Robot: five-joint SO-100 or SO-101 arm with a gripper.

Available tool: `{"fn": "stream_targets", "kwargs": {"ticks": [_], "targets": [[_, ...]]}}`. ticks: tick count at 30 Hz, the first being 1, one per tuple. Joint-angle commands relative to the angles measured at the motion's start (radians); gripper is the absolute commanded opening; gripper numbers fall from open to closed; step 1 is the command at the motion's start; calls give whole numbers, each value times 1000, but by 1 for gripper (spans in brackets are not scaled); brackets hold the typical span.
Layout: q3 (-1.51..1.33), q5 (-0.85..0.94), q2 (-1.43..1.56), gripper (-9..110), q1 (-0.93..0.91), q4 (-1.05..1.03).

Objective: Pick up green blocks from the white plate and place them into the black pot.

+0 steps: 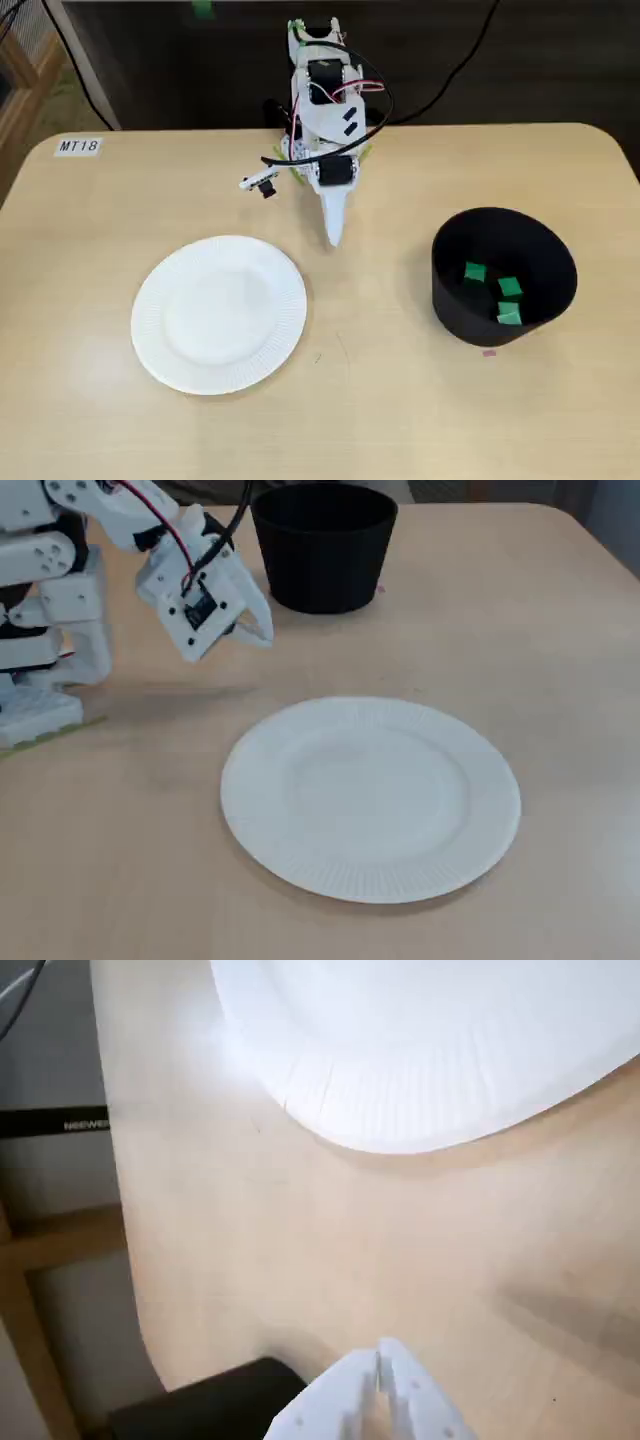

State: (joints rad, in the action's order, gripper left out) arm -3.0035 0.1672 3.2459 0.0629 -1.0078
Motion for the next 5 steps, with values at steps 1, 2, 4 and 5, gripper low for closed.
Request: {"fn": "stream_targets", "kwargs": {"ticks": [1, 2, 4, 5], "targets": [[3, 5, 6, -2, 2, 14], [3, 5, 6, -2, 2, 14], [3, 5, 6, -2, 2, 14], [3, 5, 6, -2, 2, 14]]}}
